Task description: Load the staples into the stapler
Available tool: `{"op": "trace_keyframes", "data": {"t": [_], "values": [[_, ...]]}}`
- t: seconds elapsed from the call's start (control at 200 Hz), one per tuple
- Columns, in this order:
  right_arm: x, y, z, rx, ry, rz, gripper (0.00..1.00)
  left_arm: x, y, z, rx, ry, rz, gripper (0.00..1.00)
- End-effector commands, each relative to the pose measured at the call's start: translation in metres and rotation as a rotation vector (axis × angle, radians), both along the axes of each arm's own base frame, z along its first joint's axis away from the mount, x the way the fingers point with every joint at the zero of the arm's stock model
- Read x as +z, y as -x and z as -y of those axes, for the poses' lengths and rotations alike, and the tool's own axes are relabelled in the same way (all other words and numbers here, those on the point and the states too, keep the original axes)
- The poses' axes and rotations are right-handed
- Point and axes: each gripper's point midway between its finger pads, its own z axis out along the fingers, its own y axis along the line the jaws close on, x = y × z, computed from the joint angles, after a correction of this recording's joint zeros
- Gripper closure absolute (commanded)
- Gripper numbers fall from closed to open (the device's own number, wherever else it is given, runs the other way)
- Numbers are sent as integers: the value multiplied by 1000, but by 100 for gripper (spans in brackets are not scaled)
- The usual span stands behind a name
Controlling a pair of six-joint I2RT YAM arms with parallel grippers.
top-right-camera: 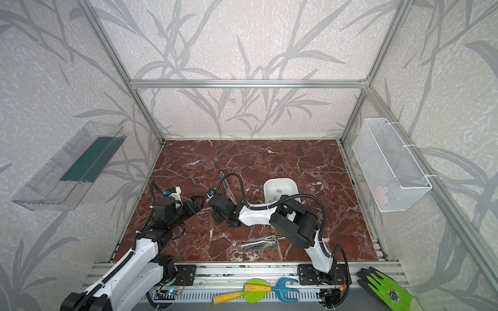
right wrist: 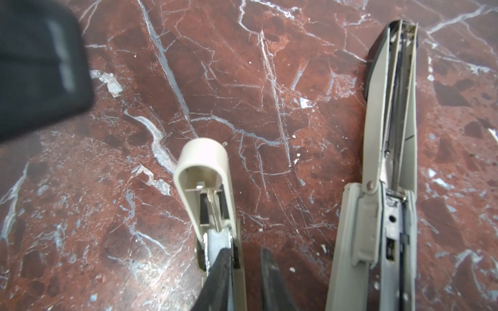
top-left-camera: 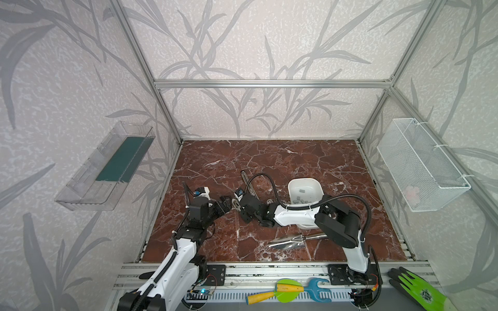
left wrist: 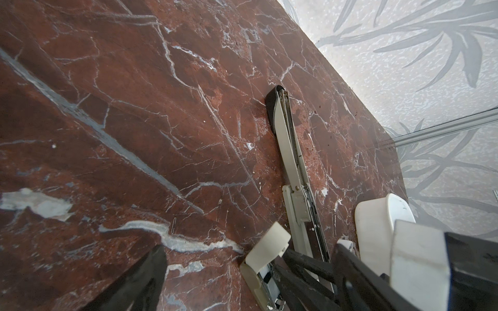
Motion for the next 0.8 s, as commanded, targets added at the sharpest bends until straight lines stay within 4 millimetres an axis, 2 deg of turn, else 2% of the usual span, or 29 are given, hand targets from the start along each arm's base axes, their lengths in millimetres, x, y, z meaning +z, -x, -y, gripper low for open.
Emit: {"op": "trace_keyframes", "data": {"t": [0.0, 0.24, 0.405, 0.515, 0.64, 0.795], "values": [[-2, 9, 8, 0, 20, -27, 79, 0, -1, 1, -9, -1, -8, 4], [-1, 12, 16, -11, 17, -24, 80, -3, -3, 3, -22, 6, -11, 4], [28, 9, 12, 0, -27, 24, 78, -1, -5, 16, -84, 40, -3, 4], [44, 14, 13, 20, -83, 42, 76, 0, -9, 23, -116, 57, 4, 5], [37, 27, 15, 58, -133, 31, 67, -2, -16, 31, -146, 67, 18, 5], [16, 39, 13, 97, -169, 11, 67, -6, -25, 48, -220, 76, 13, 6]]}}
